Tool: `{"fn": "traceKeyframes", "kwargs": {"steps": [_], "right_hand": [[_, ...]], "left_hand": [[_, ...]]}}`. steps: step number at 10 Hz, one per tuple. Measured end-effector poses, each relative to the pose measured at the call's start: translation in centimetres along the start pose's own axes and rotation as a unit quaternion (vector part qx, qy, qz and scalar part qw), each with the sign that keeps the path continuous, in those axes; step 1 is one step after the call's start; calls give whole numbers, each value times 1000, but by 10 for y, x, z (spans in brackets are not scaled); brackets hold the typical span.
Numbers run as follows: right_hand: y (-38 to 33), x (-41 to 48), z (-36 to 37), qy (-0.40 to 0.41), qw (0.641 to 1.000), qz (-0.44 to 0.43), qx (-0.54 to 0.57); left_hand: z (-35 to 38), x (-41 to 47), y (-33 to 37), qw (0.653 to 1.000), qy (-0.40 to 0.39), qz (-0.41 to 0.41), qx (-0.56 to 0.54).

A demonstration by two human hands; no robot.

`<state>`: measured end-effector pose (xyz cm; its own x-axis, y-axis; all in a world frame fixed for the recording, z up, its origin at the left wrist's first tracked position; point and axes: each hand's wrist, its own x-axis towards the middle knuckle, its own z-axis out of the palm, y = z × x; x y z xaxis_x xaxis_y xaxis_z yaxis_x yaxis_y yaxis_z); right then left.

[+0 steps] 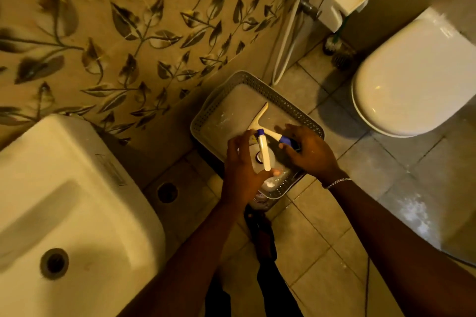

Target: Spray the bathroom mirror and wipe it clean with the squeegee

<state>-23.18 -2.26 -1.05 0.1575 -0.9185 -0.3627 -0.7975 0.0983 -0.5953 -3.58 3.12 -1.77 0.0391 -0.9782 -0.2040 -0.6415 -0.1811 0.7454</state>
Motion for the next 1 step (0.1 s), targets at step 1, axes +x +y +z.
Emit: {"fn": "traceKeyframes", "kwargs": {"steps": [1], "right_hand": [[-20, -7, -16, 39, 999, 1, -6]], "left_hand": [[-31, -8, 16, 1000, -9, 29, 3]]}}
